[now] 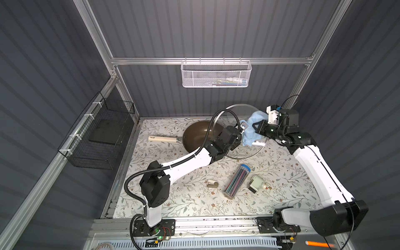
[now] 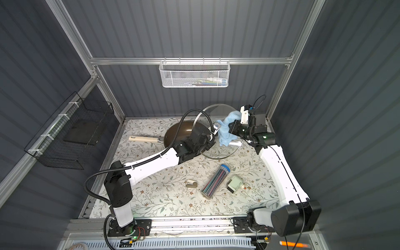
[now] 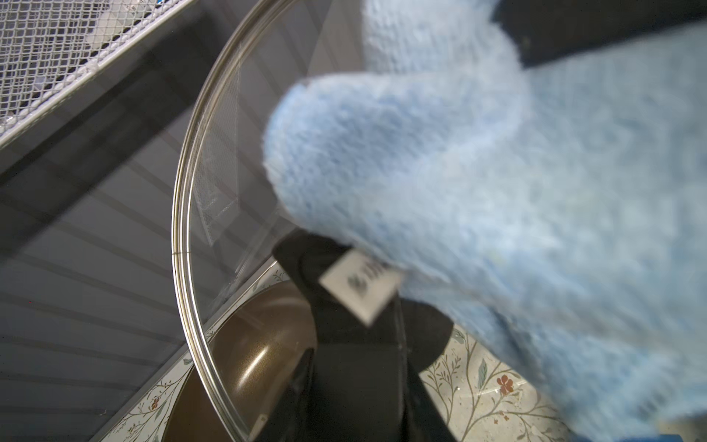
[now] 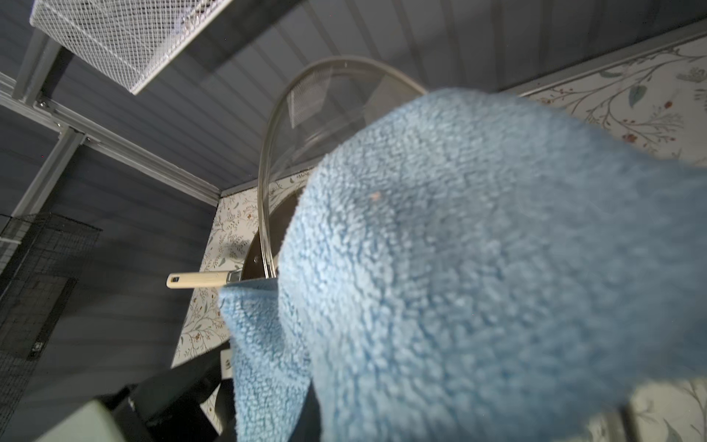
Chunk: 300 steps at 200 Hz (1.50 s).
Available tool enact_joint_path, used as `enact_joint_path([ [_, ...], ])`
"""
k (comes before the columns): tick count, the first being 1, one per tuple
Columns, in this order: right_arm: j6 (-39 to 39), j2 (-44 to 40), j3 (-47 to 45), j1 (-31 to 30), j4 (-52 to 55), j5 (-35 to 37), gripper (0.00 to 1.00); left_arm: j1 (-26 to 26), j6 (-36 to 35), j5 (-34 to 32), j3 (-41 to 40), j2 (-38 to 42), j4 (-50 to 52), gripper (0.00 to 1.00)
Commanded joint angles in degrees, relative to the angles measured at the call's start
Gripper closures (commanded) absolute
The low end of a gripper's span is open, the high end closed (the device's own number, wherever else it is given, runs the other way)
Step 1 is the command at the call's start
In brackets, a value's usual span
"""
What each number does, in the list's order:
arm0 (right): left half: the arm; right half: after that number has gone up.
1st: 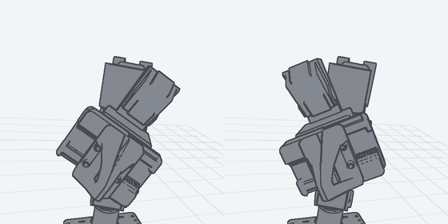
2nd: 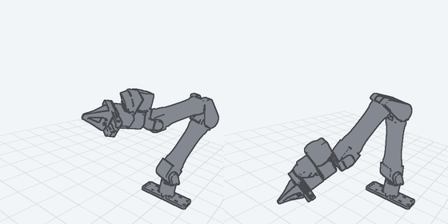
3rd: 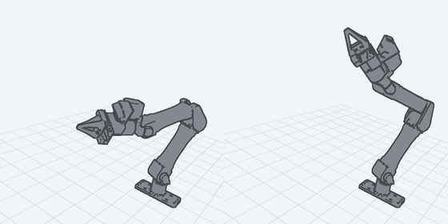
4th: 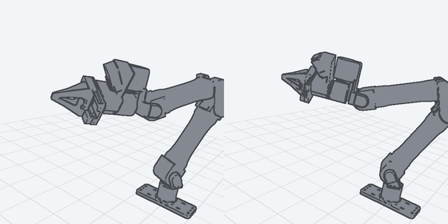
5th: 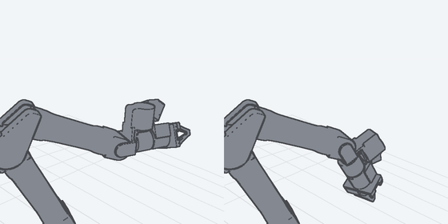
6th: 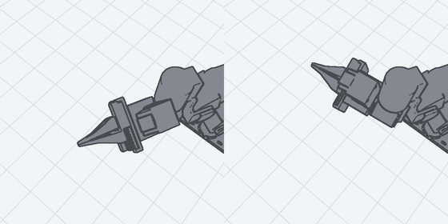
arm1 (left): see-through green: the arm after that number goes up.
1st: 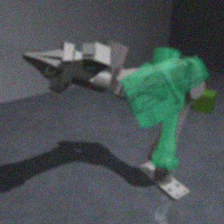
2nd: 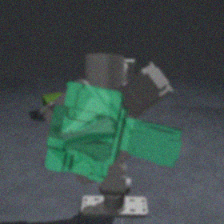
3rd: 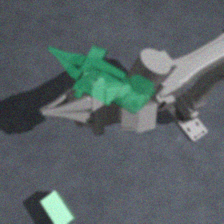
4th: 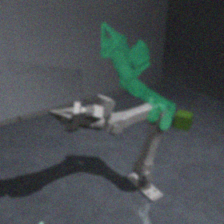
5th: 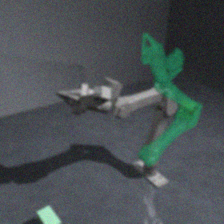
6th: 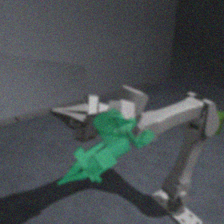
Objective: Wipe the pot lid with a cloth
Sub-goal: Wipe the pot lid.
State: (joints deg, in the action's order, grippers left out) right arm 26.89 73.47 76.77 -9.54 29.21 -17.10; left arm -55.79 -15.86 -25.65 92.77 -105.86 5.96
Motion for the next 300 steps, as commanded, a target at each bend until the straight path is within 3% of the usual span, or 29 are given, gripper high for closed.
enact_joint_path([
  [1, -1.73, -2.19, -2.06, -3.03, 4.35, 0.36, 1.0, 0.48, 0.97, -0.87, 6.46, 1.97, -11.97, 1.0],
  [60, 3.25, -4.48, -9.12, -9.18, -0.97, -3.14, 1.0, 1.77, 3.82, 1.5, 9.87, 0.02, -11.49, 1.0],
  [133, 5.75, 1.29, -8.22, -13.57, -5.13, -4.43, 1.0, 2.26, 5.3, 3.13, 9.07, 1.39, -11.67, 1.0],
  [171, 2.92, 1.32, -3.15, -12.0, 2.57, 6.55, 1.0, 2.2, 4.09, 2.46, 6.78, 3.52, -11.65, 1.0],
  [227, 0.43, -2.09, 0.29, -5.8, 8.67, 15.54, 1.0, 1.6, 1.73, 5.54, 3.16, 5.8, -11.53, 1.0],
  [258, -2.07, 0.19, 4.77, -3.26, 7.0, 13.56, 1.0, 0.38, 0.85, 10.47, 1.26, 7.18, -11.38, 1.0],
  [300, -2.11, 7.29, 11.7, -1.06, 2.32, 3.84, 1.0, -1.37, 1.05, 14.73, -2.21, 9.67, -10.72, 1.0],
])
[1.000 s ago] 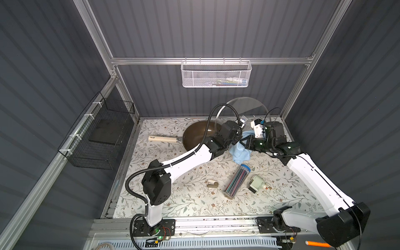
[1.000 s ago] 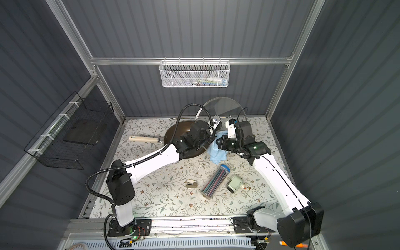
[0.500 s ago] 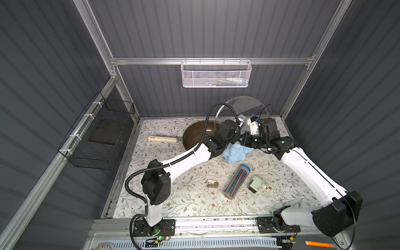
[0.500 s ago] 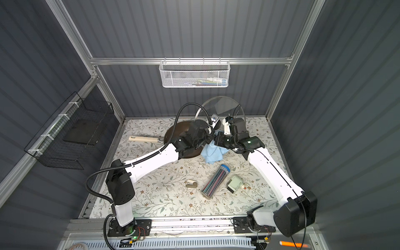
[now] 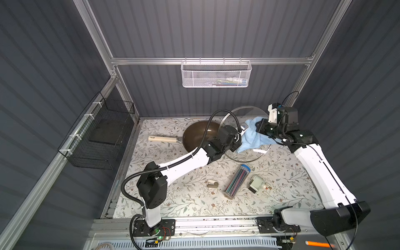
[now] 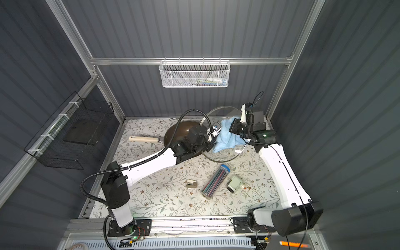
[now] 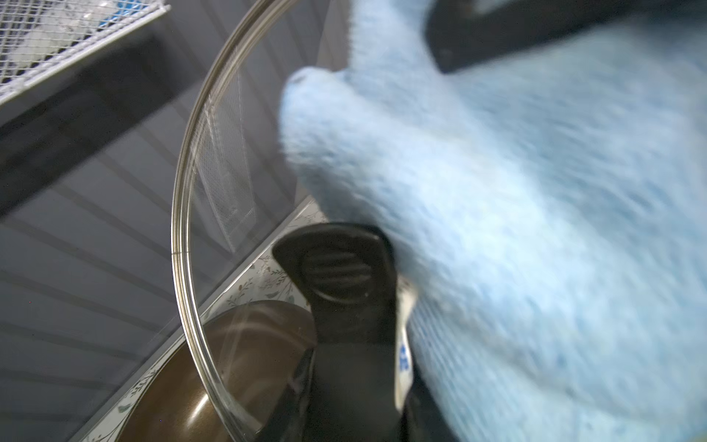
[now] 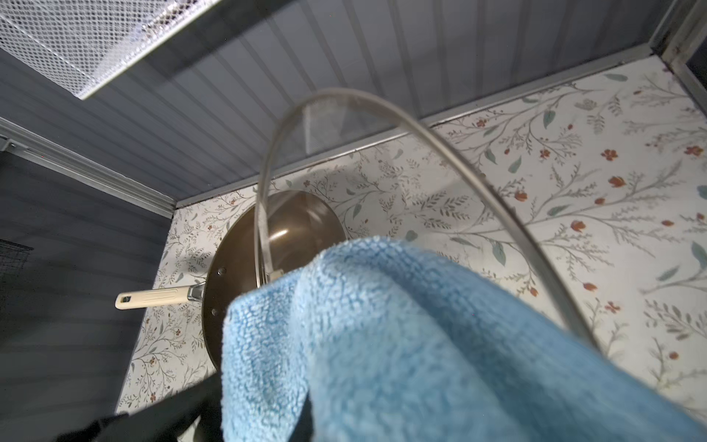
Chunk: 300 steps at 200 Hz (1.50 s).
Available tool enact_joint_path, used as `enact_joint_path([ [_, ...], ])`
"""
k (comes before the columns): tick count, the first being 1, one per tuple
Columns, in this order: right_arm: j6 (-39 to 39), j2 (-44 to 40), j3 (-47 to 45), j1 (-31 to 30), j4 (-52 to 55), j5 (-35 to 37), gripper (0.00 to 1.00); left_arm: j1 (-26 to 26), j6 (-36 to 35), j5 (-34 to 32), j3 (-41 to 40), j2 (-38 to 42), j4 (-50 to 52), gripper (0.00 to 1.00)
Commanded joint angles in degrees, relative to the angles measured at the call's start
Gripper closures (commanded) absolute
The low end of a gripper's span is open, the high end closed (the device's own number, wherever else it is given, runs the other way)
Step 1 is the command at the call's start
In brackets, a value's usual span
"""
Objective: Wipe the pot lid with a cloth
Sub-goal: Wipe the pot lid.
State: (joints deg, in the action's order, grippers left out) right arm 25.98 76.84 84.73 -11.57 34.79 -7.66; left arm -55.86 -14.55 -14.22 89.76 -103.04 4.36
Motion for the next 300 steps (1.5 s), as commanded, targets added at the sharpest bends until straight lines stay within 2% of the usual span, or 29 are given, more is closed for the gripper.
enact_joint_path([
  [1, -1.19, 4.19, 3.94, 1.0, -3.33, -5.87, 1.0, -1.33, -0.29, 3.31, 0.7, 6.87, -9.07, 1.0],
  [15, -1.44, 7.93, 7.41, 1.21, -3.51, -10.72, 1.0, -1.82, -0.39, 3.65, -0.2, 7.78, -8.84, 1.0],
  [26, -1.4, 11.38, 10.21, 1.16, -3.58, -18.69, 1.0, -2.16, -0.86, 4.06, -0.99, 8.47, -8.87, 1.0],
  [45, -1.06, 16.83, 13.81, -0.15, -3.64, -27.08, 1.0, -2.63, -1.6, 4.28, -1.64, 9.34, -8.85, 1.0],
  [87, -9.5, 25.54, 23.49, -6.52, 6.6, -29.3, 1.0, -3.21, -2.84, 4.66, -1.43, 8.93, -8.21, 1.0],
  [124, -15.11, 29.49, 28.37, -7.41, 15.5, -31.35, 1.0, -3.29, -3.8, 4.36, -1.24, 8.43, -8.01, 1.0],
  [160, -20.79, 30.85, 30.23, -8.77, 23.79, -25.47, 1.0, -3.38, -4.76, 3.17, -1.16, 7.86, -7.97, 1.0],
  [204, -21.49, 30.89, 30.08, -9.17, 27.62, -13.11, 1.0, -3.38, -5.56, 2.44, -0.5, 7.27, -7.57, 1.0],
  [240, -21.8, 31.56, 30.52, -9.26, 27.68, -12.14, 1.0, -3.38, -5.91, 1.9, -0.21, 6.94, -7.44, 1.0],
  [271, -22.14, 32.28, 32.69, -8.9, 28.52, -1.44, 1.0, -3.38, -6.2, -1.61, 0.24, 6.54, -7.42, 1.0],
  [300, -20.63, 29.88, 32.35, -7.75, 25.69, 4.85, 1.0, -3.38, -5.87, -4.42, 0.51, 6.07, -7.97, 1.0],
])
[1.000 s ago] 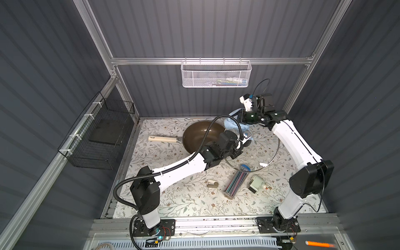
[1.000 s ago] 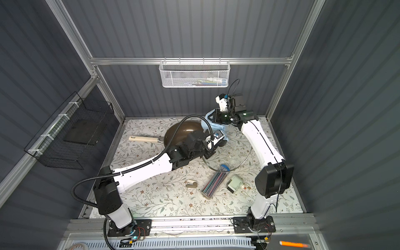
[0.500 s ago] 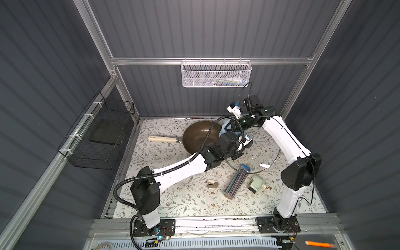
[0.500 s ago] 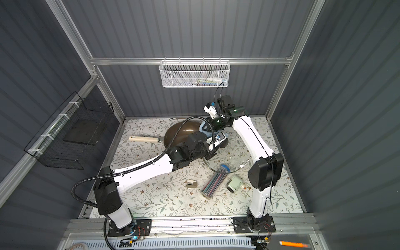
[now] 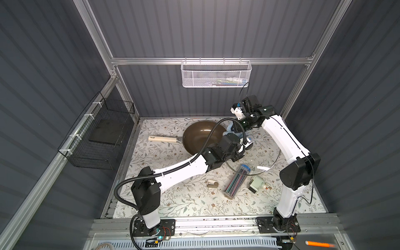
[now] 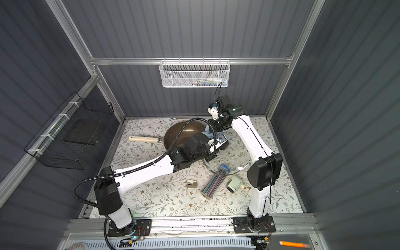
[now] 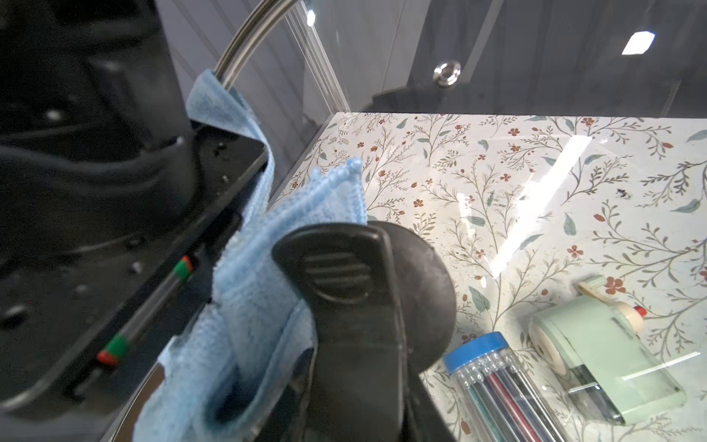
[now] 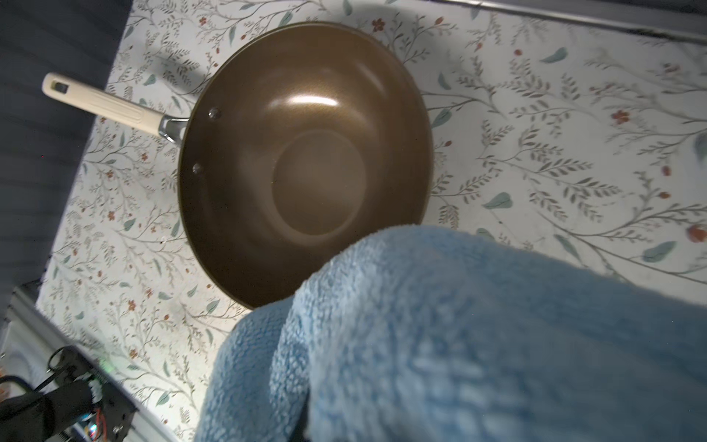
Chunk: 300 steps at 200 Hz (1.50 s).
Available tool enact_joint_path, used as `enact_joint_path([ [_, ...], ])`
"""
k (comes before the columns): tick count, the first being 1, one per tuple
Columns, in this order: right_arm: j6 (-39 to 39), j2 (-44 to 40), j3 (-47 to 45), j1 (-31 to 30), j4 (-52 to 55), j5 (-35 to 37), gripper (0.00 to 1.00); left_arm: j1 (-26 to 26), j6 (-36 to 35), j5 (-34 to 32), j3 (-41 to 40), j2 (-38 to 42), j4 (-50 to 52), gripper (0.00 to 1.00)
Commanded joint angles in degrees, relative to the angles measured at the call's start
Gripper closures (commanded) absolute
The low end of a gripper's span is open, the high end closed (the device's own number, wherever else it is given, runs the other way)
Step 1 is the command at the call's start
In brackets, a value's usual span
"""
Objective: Wipe the pot lid with a cloth
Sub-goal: Wipe the pot lid.
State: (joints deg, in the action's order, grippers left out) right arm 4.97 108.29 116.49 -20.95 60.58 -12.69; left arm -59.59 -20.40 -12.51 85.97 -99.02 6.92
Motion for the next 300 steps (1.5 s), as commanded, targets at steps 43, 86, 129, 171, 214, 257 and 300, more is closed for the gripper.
enact_joint_path([
  [43, 4.64, -10.29, -6.1, 5.38, -6.79, 13.64, 1.0, 0.37, 0.13, -10.64, 5.41, 0.59, -11.37, 1.0],
  [86, 6.31, -19.83, -17.93, 8.6, -7.84, 12.81, 1.0, 0.79, -0.25, -15.18, 7.14, -1.45, -13.15, 1.0],
  [129, 10.53, -28.95, -30.48, 8.65, -8.11, 10.11, 1.0, 2.62, 1.28, -16.13, 10.75, -4.32, -13.35, 1.0],
  [171, 14.42, -35.45, -40.21, 7.34, -15.21, -1.37, 1.0, 3.87, 2.22, -15.05, 12.94, -5.29, -12.47, 1.0],
  [214, 16.71, -33.25, -38.35, 2.72, -22.08, -5.58, 1.0, 3.87, 3.37, -14.82, 13.25, -5.02, -12.1, 1.0],
  [257, 17.48, -28.33, -36.51, -0.82, -24.08, -4.46, 1.0, 3.85, 3.57, -15.86, 11.17, -2.65, -12.72, 1.0],
  [300, 15.98, -28.39, -35.81, 0.68, -20.72, 3.36, 1.0, 3.87, 3.45, -16.09, 8.09, -0.39, -13.95, 1.0],
])
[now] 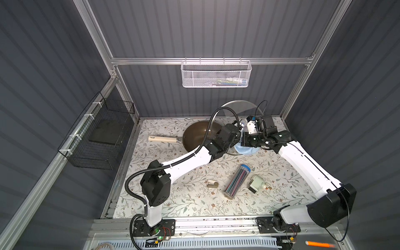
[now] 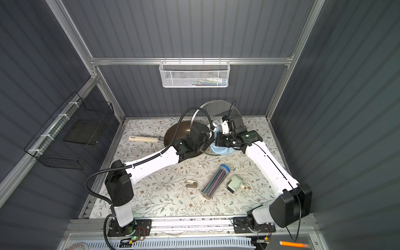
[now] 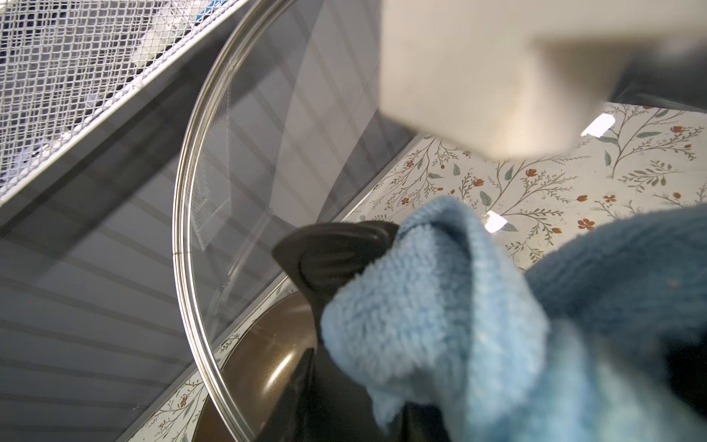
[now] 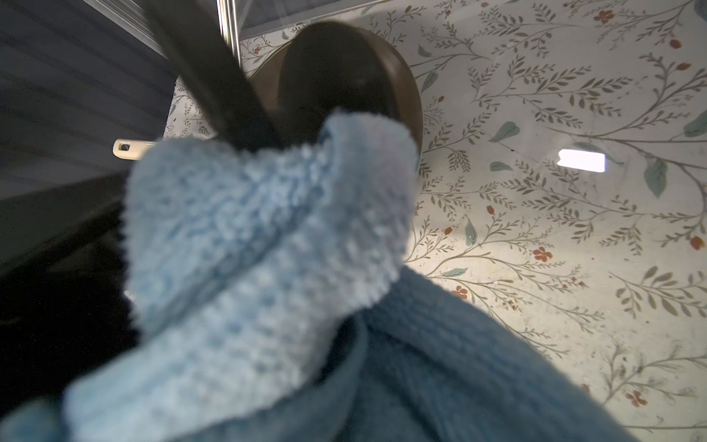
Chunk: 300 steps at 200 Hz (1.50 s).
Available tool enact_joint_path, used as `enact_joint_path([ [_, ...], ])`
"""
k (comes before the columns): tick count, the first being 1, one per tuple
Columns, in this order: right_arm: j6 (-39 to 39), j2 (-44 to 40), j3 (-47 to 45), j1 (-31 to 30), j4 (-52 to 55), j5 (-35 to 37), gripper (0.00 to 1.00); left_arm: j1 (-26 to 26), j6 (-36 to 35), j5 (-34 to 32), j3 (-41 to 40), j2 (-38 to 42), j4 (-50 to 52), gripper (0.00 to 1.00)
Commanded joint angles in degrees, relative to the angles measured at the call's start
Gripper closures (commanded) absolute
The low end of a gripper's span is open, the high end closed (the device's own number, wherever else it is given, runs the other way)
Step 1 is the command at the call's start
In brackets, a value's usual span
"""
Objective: Wipe the pot lid with a cloth
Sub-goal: Wipe the pot lid, then place the pot lid on the cooking pot.
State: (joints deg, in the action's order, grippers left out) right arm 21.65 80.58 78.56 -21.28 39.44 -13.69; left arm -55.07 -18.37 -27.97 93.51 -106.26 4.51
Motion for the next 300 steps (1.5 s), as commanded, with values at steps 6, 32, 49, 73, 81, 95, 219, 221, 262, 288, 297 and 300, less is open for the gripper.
enact_joint_path([
  [6, -0.82, -0.68, 2.27, 1.7, 0.54, 4.15, 1.0, -0.66, 1.41, -0.36, 0.21, 7.01, -11.71, 1.0],
  [32, -0.38, -0.5, 2.65, 4.84, 0.9, 3.74, 1.0, -0.65, 1.41, -0.64, -0.89, 7.76, -11.64, 1.0],
  [49, 0.5, -0.52, 2.99, 6.6, 0.06, 4.67, 1.0, -0.65, 1.45, -1.08, -1.97, 8.61, -11.4, 1.0],
  [73, 2.11, -0.65, 2.91, 7.89, -4.47, 2.77, 1.0, 0.48, 1.62, -2.54, 0.53, 7.75, -6.01, 1.0],
  [81, 2.64, -0.75, 2.98, 8.2, -6.17, 2.36, 1.0, 1.4, 1.84, -3.41, 2.25, 6.82, -3.15, 1.0],
  [95, 3.83, -0.46, 3.58, 9.55, -8.64, 0.81, 1.0, 4.12, 3.16, -2.65, 6.2, 4.89, 3.29, 1.0],
  [219, 8.22, -1.73, -3.44, 22.65, -13.54, -4.9, 1.0, 15.73, -4.15, 7.2, 38.2, -17.02, 39.17, 1.0],
  [221, 8.21, -1.67, -3.56, 22.68, -13.63, -4.89, 1.0, 15.88, -4.27, 7.35, 38.31, -17.18, 39.35, 1.0],
  [262, 8.32, -0.84, -5.84, 23.47, -13.96, -4.87, 1.0, 16.81, -6.99, 7.47, 39.42, -19.35, 41.28, 1.0],
  [288, 8.15, -0.47, -6.95, 24.02, -13.96, -4.87, 1.0, 17.54, -7.67, 7.61, 39.71, -19.78, 42.29, 1.0],
  [297, 8.15, -0.33, -7.26, 24.24, -13.96, -4.93, 1.0, 17.64, -7.83, 7.68, 39.28, -19.69, 42.09, 1.0],
  [300, 8.18, -0.29, -7.34, 24.26, -13.96, -4.94, 1.0, 17.64, -7.86, 7.73, 39.16, -19.7, 42.06, 1.0],
])
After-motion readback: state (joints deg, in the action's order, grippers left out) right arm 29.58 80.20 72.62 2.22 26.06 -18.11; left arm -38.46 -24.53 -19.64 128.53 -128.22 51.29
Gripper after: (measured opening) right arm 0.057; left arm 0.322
